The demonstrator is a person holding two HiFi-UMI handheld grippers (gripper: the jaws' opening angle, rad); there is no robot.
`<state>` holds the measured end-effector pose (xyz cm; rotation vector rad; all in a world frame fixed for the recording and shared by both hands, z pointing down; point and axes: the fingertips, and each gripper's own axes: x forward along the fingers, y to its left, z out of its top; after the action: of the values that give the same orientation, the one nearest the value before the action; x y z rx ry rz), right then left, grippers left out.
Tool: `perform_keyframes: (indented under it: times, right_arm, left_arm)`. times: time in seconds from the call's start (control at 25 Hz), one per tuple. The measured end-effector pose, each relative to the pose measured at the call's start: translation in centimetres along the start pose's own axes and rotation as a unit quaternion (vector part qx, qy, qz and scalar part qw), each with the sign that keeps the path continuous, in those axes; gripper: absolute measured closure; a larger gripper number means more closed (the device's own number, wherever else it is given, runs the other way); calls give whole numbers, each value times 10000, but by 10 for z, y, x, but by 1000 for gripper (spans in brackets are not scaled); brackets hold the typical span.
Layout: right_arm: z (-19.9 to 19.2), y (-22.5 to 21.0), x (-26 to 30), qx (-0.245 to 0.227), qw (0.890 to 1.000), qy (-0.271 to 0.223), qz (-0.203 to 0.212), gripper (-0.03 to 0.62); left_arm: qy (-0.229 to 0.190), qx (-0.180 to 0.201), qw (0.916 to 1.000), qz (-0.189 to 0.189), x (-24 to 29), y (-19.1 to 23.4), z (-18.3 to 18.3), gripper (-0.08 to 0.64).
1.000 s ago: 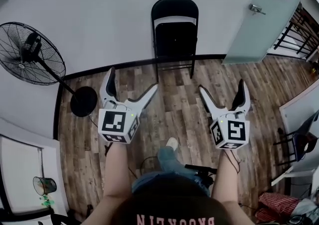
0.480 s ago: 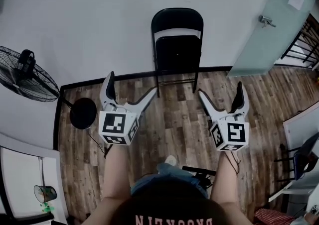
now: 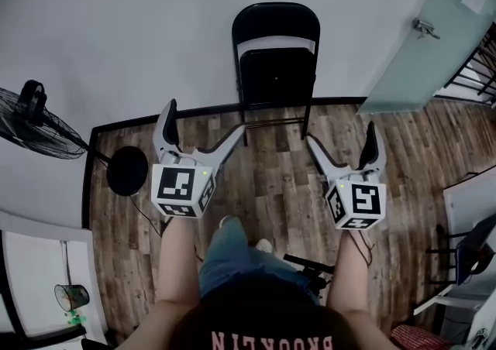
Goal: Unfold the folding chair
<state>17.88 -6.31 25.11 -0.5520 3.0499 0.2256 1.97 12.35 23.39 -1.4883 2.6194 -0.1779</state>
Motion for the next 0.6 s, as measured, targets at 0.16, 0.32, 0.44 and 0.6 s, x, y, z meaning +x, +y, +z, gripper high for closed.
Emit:
perform_keyframes:
  times: [0.16,0.32,0.44,0.6]
  right_arm:
    - [-10,-2,8,-28,9999,96,13,18]
    - [-14,-12,19,-78,9998,115,-148,18]
    - [-13,-24,32,-69,9994,94,-317,18]
    - [-17,-29,60,55,9992,105,-388,18]
  left_arm:
    - [53,81,9999,-87,17,1,-5,-9]
    - [27,24,9998,-179,40,5,-9,-9]
    - [-7,-46,9996,-288,60,9,-9,-9]
    - [-83,-98,9984,-547,83,20,-14,-9]
